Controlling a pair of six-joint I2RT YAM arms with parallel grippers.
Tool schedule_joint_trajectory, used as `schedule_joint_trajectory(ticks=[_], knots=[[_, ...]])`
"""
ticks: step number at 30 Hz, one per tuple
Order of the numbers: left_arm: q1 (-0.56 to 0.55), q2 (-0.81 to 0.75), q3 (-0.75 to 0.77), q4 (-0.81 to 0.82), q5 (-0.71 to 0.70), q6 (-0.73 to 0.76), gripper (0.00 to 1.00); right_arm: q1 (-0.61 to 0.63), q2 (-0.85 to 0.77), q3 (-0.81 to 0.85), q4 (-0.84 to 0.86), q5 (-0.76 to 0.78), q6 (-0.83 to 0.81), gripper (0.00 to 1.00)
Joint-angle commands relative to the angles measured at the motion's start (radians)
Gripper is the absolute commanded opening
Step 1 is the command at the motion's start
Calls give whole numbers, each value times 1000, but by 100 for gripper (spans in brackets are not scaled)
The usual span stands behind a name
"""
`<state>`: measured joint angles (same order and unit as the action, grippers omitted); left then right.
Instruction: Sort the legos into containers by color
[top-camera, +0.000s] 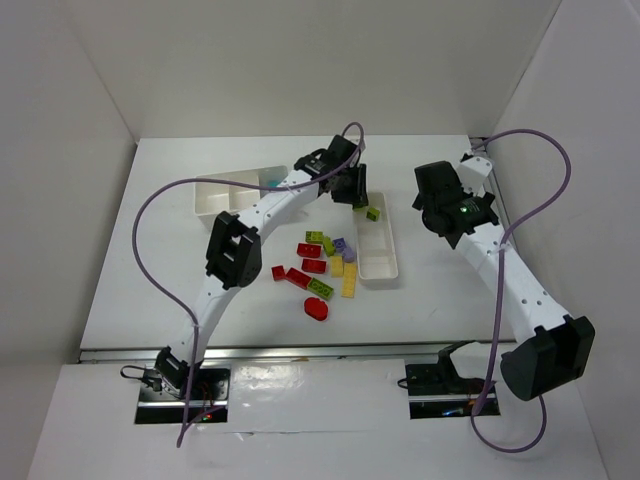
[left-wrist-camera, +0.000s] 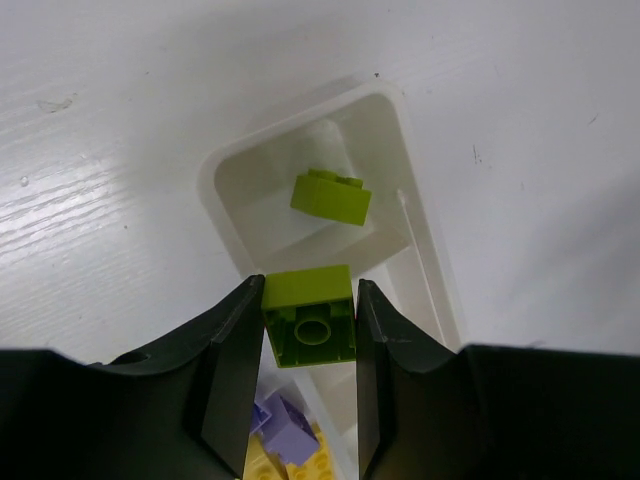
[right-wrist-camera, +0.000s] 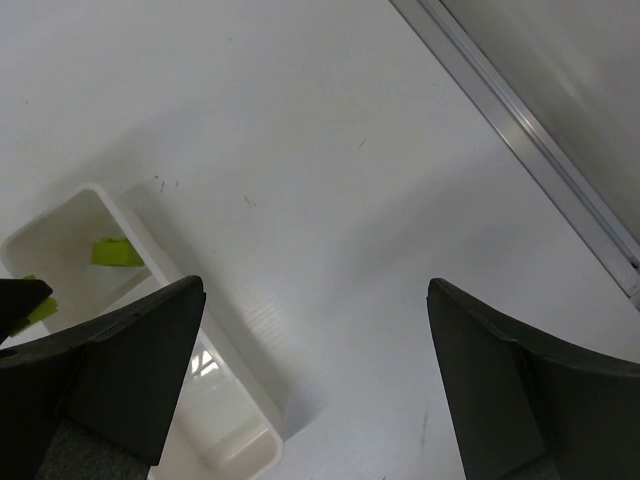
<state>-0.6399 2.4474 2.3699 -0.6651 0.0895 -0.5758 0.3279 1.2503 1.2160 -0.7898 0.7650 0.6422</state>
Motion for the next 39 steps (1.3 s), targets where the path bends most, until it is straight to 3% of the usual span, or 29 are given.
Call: schedule_joint_trajectory(ticks=[1,7,9,18,28,39], knots=[[-6,22,51,73,38,-1,45,-10,-20,-10,-23,43,34,100],[-6,33,60,108,82,-1,74,-10,-29,-10,-23,34,34,100],[-6,9,60,117,82,-1,77,-10,-29,-10,-32,34,34,100],[-6,-122,-47,117,47,30,74,-10,-20,-10,-23,-7,34,100],[-6,-312,-259,87,-132,63,68,-10,-2,-29,14,-62,11,100],[14,-324,-299,45,-151,63,66,-10,41,-29,57,-121,-33,100]])
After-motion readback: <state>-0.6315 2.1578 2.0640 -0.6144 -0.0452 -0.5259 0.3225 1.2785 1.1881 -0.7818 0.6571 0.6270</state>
